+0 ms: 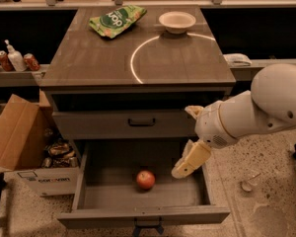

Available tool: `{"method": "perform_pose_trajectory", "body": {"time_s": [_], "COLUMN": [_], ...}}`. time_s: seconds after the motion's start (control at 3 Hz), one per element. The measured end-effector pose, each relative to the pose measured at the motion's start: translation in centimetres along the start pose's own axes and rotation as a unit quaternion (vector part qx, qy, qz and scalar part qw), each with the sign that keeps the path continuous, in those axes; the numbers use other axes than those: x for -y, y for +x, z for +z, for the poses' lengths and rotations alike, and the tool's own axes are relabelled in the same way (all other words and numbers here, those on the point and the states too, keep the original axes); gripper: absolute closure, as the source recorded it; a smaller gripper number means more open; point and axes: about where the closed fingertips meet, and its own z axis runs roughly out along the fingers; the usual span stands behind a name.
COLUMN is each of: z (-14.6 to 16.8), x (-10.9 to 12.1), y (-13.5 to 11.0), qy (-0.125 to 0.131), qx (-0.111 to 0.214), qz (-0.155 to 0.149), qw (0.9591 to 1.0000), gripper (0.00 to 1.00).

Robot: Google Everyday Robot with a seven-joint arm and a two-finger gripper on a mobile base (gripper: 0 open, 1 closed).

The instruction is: Pick apple from middle drawer and place on counter

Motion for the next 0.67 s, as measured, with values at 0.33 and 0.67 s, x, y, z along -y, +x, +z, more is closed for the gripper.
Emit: {"method": "perform_pose_trajectory", "body": {"time_s": [0.33,0.67], "z": [2.1,6.4], "x": [3.0,5.9], "y": [3.3,8.4], "qy": [-0.003,-0.033], "qx": [-0.017,-0.032], "qz": [-0.011,0.003], "qw": [0.9998,0.9990], "gripper": [0.00,0.00]}}
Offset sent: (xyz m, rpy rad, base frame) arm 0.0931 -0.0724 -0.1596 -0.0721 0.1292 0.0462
